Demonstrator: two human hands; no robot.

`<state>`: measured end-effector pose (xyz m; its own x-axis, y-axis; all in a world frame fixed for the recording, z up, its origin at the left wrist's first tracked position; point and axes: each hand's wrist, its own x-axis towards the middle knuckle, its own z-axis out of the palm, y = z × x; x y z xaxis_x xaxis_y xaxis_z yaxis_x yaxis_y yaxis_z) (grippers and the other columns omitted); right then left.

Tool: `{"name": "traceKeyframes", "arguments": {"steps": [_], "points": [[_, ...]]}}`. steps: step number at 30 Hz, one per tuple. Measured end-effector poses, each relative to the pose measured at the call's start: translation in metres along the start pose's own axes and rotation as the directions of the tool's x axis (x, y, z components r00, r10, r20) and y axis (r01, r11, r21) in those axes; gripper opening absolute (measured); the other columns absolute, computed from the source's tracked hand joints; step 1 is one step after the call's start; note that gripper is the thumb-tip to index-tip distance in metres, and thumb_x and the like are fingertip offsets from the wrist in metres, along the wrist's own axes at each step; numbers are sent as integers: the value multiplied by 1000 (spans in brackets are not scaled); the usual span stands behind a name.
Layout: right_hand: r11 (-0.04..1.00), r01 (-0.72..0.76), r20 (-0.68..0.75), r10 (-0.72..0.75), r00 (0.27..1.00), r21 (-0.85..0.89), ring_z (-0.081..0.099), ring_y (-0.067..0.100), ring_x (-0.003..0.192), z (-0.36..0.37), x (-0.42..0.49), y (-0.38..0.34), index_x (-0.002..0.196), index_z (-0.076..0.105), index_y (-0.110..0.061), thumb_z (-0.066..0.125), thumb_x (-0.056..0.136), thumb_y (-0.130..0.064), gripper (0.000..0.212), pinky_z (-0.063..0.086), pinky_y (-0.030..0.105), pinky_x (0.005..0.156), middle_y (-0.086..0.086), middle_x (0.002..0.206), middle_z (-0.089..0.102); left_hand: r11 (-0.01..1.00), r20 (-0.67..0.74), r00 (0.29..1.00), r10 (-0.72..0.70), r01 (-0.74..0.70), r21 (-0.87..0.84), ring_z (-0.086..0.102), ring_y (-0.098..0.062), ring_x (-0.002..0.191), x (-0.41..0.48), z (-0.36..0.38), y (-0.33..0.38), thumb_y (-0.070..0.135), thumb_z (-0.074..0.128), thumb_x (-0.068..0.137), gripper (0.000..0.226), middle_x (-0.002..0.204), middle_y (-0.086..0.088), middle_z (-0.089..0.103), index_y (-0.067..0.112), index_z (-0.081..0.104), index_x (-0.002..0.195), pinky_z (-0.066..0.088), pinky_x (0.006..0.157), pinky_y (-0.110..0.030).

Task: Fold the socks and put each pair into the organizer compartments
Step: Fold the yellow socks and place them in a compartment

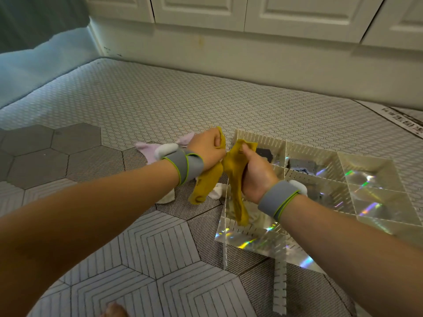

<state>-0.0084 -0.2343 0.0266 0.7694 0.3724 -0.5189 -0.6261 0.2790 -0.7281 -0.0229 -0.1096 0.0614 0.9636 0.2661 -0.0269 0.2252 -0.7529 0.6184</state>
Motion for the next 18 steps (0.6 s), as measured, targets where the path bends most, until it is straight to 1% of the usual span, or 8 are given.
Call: {"name": "traceKeyframes", "arguments": {"steps": [2,4,6,9,11,14,16,18], "points": [[1000,3,63,-5,998,28,61,25,100,4,0,2,110,63,-15,38,98,-43,40,50,37,85,13,117,65,997,76,994,77,-77,4,44,-18,68,-4,10,6,13,59,78,30,63,8,42,24,34,64,31,62,-27],[996,-10,111,0,994,90,61,20,94,4,-1,1,98,63,-16,31,99,-46,44,48,36,86,7,102,65,988,197,968,155,-150,-42,48,-18,74,-8,16,12,11,60,78,22,64,10,45,26,44,73,38,68,-26],[989,-39,123,21,992,144,61,21,97,-3,1,-2,103,63,-15,30,97,-53,51,47,38,90,7,100,64,983,297,939,173,-143,-119,50,-16,76,-9,17,16,15,62,76,15,68,10,49,20,59,90,44,73,-27],[987,-80,158,58,986,139,61,28,108,-15,0,-8,116,62,-11,31,93,-58,61,45,44,98,16,114,65,943,380,916,127,7,-331,54,-9,82,-8,6,21,14,58,86,24,83,6,60,7,67,107,46,76,-18],[991,-72,173,52,983,109,64,28,105,-19,-4,-11,114,64,-9,37,93,-55,57,49,43,94,18,113,67,924,373,920,120,33,-380,55,-4,81,-6,0,19,7,51,90,25,91,2,62,2,66,110,46,68,-8],[997,-53,137,46,989,51,70,24,82,-19,-5,-14,108,65,-9,44,95,-41,40,58,38,74,13,91,72,934,258,963,85,14,-358,51,-6,76,-4,1,9,1,56,86,20,84,2,56,7,64,104,42,64,-4],[997,-60,94,56,994,44,68,26,87,-17,-4,-14,111,63,-8,43,96,-40,41,57,40,76,14,96,71,943,185,982,38,27,-332,49,-9,79,-4,6,4,6,64,82,30,91,2,50,15,55,108,45,73,-13],[998,-60,81,57,995,35,70,27,83,-16,-4,-15,104,65,-8,41,97,-42,42,57,41,75,14,92,72,969,149,988,25,13,-249,50,-15,100,-2,7,1,18,70,78,50,115,-4,47,20,48,123,46,92,-27]]}}
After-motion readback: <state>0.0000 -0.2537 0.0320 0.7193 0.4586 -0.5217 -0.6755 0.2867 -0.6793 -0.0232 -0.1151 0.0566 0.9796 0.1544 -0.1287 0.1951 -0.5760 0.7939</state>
